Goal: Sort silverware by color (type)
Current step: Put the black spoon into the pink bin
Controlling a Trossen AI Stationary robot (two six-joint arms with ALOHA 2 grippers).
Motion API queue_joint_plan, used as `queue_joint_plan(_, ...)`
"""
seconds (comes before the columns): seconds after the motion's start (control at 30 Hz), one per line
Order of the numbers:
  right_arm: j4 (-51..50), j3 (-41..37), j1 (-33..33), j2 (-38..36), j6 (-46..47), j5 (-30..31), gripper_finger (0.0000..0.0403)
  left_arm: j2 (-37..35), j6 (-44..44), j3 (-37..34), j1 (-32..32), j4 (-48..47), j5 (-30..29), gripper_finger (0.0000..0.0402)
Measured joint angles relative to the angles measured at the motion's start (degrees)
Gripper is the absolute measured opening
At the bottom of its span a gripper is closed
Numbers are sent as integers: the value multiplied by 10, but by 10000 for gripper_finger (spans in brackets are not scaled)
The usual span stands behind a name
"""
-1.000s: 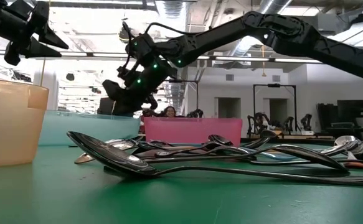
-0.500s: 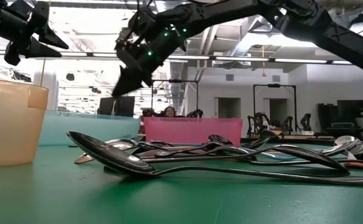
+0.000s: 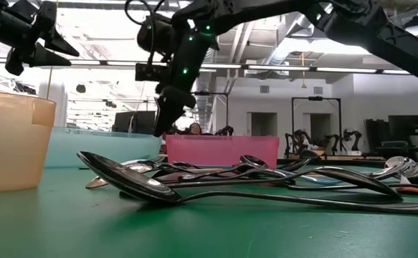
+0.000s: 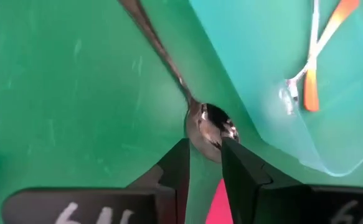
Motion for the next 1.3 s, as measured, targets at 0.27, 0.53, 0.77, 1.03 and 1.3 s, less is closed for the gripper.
queue_joint_plan(0.27, -9, -1, 10, 2, -62, 8, 157, 0, 0, 0, 0, 0, 0, 158)
queue_joint_plan(0.53, 19, -1, 10, 6, -84, 17, 175, 0, 0, 0, 0, 0, 0, 158)
queue_joint_plan(0.77, 41, -1, 12, 47, -92, 53, 175, 0, 0, 0, 0, 0, 1, 158)
queue_joint_plan(1.03, 33, -2, 5, 58, -94, 91, 176, 0, 0, 0, 0, 0, 1, 158)
queue_joint_plan(1.3, 31, 0, 6, 65, -73, 82, 174, 0, -1, 0, 0, -1, 1, 158)
